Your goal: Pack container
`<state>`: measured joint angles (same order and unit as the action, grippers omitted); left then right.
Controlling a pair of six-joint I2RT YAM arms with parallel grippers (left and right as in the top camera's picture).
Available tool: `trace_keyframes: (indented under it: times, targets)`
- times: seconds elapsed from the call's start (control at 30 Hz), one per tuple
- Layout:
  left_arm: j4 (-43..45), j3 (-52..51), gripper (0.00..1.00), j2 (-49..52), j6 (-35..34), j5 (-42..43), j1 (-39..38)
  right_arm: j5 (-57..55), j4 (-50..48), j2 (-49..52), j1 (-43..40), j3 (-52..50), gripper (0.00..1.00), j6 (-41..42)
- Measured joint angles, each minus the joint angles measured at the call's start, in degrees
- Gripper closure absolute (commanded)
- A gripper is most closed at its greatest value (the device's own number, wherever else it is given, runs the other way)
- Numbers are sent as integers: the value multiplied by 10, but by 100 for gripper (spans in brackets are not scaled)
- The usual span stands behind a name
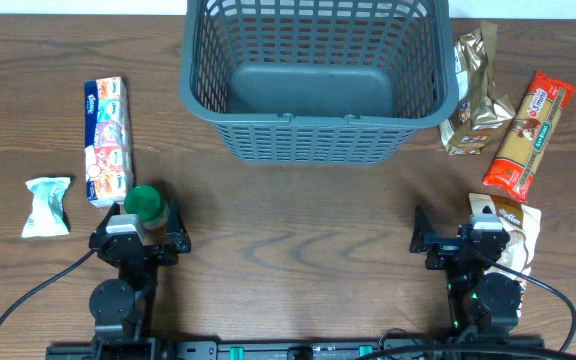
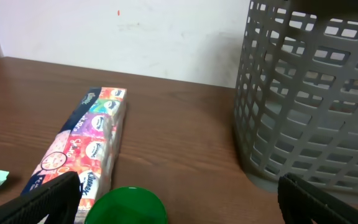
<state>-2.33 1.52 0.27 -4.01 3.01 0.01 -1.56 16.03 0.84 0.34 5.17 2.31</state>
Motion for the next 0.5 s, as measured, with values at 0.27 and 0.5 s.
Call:
trace_keyframes:
  times: [0.27, 0.5]
  targets:
    - [0, 0, 2, 0, 0, 0, 0, 1, 0, 0, 0, 0, 1, 0]
    - [9, -1, 2, 0, -6, -2, 0, 10, -10, 0, 0, 0, 1, 20]
